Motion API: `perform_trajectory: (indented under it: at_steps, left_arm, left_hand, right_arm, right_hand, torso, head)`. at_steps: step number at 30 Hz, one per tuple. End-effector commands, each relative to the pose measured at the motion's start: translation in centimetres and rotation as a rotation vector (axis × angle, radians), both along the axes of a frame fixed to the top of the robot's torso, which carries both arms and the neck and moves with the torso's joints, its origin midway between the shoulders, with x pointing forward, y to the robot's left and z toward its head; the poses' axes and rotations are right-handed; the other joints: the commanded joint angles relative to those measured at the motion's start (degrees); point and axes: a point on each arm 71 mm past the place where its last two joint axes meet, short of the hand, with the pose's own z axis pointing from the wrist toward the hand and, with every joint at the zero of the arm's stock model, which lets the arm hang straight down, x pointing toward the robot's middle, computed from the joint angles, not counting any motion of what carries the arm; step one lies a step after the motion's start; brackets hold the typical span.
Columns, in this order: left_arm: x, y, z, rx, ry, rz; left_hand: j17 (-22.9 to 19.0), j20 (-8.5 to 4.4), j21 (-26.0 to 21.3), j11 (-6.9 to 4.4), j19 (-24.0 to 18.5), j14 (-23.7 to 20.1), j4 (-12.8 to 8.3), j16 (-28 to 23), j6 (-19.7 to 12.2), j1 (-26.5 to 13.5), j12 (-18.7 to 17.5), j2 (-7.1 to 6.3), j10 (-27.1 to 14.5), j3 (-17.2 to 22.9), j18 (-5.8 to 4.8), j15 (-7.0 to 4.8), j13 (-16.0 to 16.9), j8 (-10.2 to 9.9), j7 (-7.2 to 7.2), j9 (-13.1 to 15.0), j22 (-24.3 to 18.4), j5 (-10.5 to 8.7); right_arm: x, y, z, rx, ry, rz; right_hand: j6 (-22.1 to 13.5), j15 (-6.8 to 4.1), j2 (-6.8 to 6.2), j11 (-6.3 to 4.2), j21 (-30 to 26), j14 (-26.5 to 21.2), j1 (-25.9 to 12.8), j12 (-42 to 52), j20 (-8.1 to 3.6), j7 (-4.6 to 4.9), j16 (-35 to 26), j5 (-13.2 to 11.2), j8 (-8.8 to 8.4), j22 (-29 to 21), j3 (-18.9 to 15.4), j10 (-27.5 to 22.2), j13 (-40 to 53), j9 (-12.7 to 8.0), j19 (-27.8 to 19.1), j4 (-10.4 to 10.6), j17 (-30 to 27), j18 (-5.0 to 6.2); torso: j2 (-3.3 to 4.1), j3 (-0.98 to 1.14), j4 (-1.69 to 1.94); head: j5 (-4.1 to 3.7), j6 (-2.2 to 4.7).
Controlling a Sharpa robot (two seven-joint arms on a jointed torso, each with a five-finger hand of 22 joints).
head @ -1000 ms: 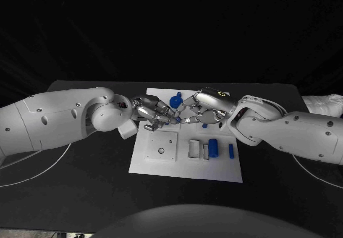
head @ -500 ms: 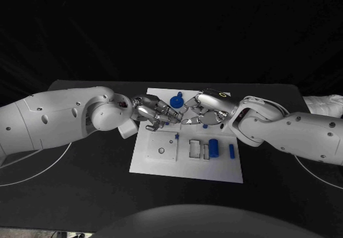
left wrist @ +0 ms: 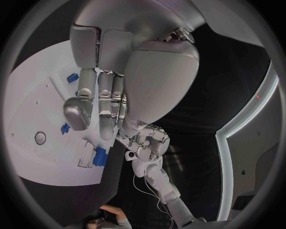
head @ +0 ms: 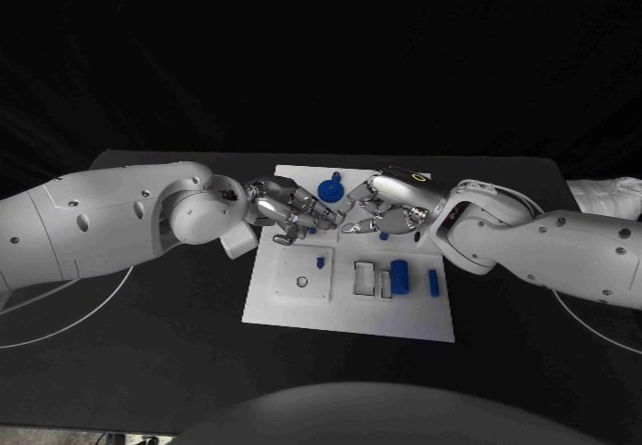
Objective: Assemble the parts on the task board
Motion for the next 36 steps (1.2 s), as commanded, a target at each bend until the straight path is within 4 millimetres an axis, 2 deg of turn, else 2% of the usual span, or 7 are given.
perform_trajectory:
  at_steps: [1,8,14,17,22,28,36]
  left_arm:
    - [0.2,-0.1,0.2,-0.013,-0.028,0.016]
    - [1.0,0.9,1.2,0.048,-0.317,0.049]
    - [0.7,1.4,2.4,0.166,-0.683,-0.05]
    - [0.1,1.2,3.0,0.264,-0.929,-0.17]
    - [-1.6,0.1,3.4,0.445,-1.35,-0.445]
    - [-3.3,-1.1,2.5,0.571,-1.644,-0.752]
    - [-4.6,-2.3,1.7,0.613,-1.829,-0.965]
  left_hand:
    - [-0.39,0.14,-2.46,0.43,-1.59,-1.06,-0.09,-0.55,-1.18,1.25,0.77,0.02,-1.22,-0.47,1.35,0.34,0.11,-0.26,0.56,-0.28,7.22,0.57]
    - [-0.47,0.26,1.54,0.62,0.88,0.42,-0.17,1.08,-1.64,2.41,3.78,-0.22,-0.36,-1.32,0.69,0.2,0.87,0.84,0.9,-0.35,8.35,1.32]
    - [-0.41,-0.7,7.32,-0.87,4.51,3.2,0.44,3.34,1.72,3.65,7.02,-0.62,3.18,-1.82,-0.28,-1.03,1.37,3.49,-0.57,0.27,9.73,-1.37]
    - [-0.45,-1.62,12.12,-2.27,7.16,5.5,1.57,4.59,3.28,4.4,7.58,-0.99,4.39,-1.22,-1.21,-2.07,0.94,4.23,-1.93,0.25,10.96,-5.04]
    - [5.62,-2.76,15.97,-4.61,9.2,10.35,3.22,8.14,4.39,5.72,6.61,-2.68,4.55,1.69,-2.01,-3.39,-0.62,3.64,-4.26,-0.54,11.93,-9.8]
    - [8.53,-2.35,15.52,-7.57,9.01,11.88,3.15,9.49,3.15,5.43,5.58,-4.54,4.14,4.5,-1.98,-3.21,-1.85,1.89,-7.21,-1.71,11.78,-10.48]
    - [8.93,-1.89,14.91,-8.82,8.67,11.88,3.09,9.82,3.4,4.77,5.27,-6.26,3.81,6.48,-1.89,-2.6,-2.34,1.45,-8.38,-2.21,11.6,-11.94]
  right_arm:
    - [0.1,-0.2,-0.2,-0.009,0.021,-0.019]
    - [0.3,-1.9,-0.1,-0.002,0.017,-0.068]
    - [0.3,-3.7,0.0,0.006,0.023,-0.111]
    - [0.2,-4.8,0.0,0.008,0.031,-0.135]
    - [0.0,-6.4,-0.1,0.012,0.044,-0.175]
    - [-0.1,-7.9,-0.1,0.014,0.054,-0.217]
    - [-0.1,-9.0,-0.2,0.007,0.075,-0.247]
  right_hand:
    - [-0.29,-1.6,0.14,-4.24,-0.06,2.85,-0.71,-0.31,0.46,0.13,0.05,-0.42,-0.84,10.29,0.12,8.69,8.67,0.06,-0.28,0.24,10.82,-0.34]
    - [-1.9,-1.44,0.04,-3.99,-0.4,2.76,-1.23,-0.55,0.59,0.48,-0.06,-1.17,-2.4,10.19,0.36,8.4,8.43,-0.05,-0.5,0.45,10.72,-0.27]
    - [-2.26,-1.36,0.03,-3.85,-0.39,2.89,-1.53,-0.54,0.65,0.73,0.09,-1.46,-2.85,10.2,0.41,8.41,8.44,-0.05,-0.48,0.64,10.9,-0.28]
    - [-2.46,-1.3,0.11,-3.75,-0.34,2.94,-1.7,-0.61,0.7,0.86,0.15,-1.54,-3.1,10.21,0.48,8.33,8.37,-0.05,-0.45,0.78,10.96,-0.29]
    - [-2.7,-1.23,0.11,-3.61,-0.16,3.1,-1.91,-0.76,0.76,1.11,0.36,-1.54,-3.39,10.26,0.52,8.15,8.21,-0.05,-0.32,0.93,11.2,-0.33]
    - [-2.98,-1.1,0.01,-3.41,-0.08,3.15,-2.19,-0.88,0.85,1.35,0.41,-1.56,-3.76,10.29,0.53,8.02,8.09,-0.04,-0.25,1.12,11.24,-0.35]
    - [-3.05,-0.99,-0.09,-3.29,-0.08,3.19,-2.44,-0.86,0.94,1.46,0.45,-1.83,-3.98,10.28,0.51,8.05,8.11,0.0,-0.23,1.3,11.29,-0.35]
  torso:
    - [-0.01,0.02,0.06]
    - [-0.01,-0.05,-0.02]
    - [0.05,-0.02,-0.07]
    - [0.05,-0.01,0.04]
    - [0.05,-0.18,-0.24]
    - [0.03,-0.31,-0.69]
    - [0.21,-0.44,-1.11]
  head:
    - [0.12,0.0]
    - [0.75,0.0]
    - [1.17,0.0]
    - [1.06,0.0]
    - [1.22,0.0]
    - [0.98,0.0]
    - [1.06,0.0]
